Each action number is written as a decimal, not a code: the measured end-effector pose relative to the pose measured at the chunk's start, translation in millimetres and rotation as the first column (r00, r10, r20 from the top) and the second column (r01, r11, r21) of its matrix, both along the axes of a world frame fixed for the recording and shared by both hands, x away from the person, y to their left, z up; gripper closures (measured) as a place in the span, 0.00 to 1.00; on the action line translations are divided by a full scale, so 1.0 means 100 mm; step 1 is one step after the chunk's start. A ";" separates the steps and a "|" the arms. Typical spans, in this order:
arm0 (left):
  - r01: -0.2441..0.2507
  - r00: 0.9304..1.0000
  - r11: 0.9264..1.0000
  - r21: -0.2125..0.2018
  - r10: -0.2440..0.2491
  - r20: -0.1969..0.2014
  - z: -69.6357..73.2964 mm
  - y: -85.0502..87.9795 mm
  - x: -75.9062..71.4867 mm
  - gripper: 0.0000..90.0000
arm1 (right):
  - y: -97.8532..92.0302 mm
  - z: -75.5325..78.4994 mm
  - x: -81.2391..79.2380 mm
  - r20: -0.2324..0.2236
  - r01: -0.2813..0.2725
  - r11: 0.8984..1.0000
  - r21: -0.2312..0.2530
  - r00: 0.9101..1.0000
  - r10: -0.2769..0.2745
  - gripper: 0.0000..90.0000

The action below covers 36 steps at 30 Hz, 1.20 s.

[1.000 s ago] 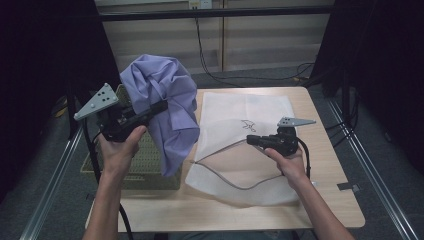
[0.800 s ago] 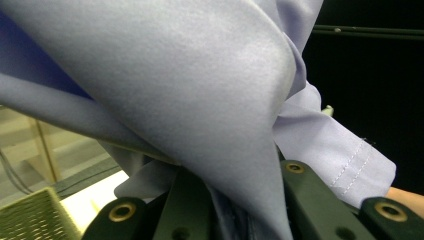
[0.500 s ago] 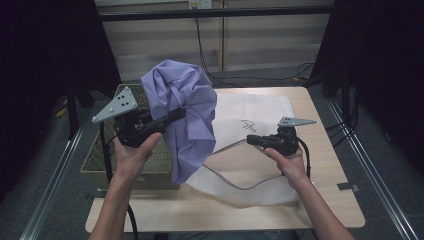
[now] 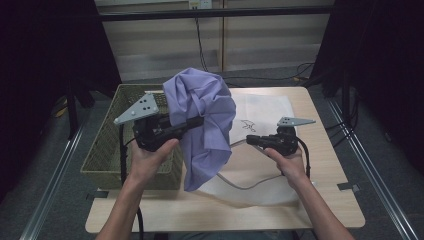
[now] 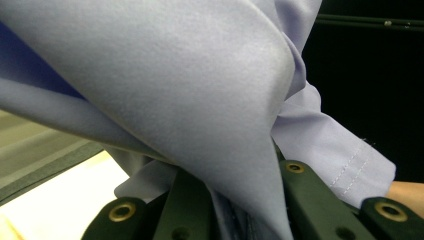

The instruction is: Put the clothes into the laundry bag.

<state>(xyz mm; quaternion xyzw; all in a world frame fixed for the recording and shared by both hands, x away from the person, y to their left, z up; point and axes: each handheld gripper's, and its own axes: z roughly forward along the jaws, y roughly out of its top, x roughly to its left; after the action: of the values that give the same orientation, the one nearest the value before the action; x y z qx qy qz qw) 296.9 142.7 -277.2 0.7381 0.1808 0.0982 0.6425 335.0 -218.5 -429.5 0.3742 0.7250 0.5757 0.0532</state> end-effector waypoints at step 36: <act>0.193 0.975 0.974 0.116 -0.178 -0.132 -0.61 -0.66 0.00 0.92 | -0.03 0.01 0.00 -0.004 0.000 1.000 0.007 1.000 0.000 0.99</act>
<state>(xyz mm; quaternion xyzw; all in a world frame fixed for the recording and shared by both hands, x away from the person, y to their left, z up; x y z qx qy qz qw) 297.2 76.3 -338.1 0.7960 0.1427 0.0043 0.5883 334.8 -221.9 -429.0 0.3756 0.7230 0.5776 0.0505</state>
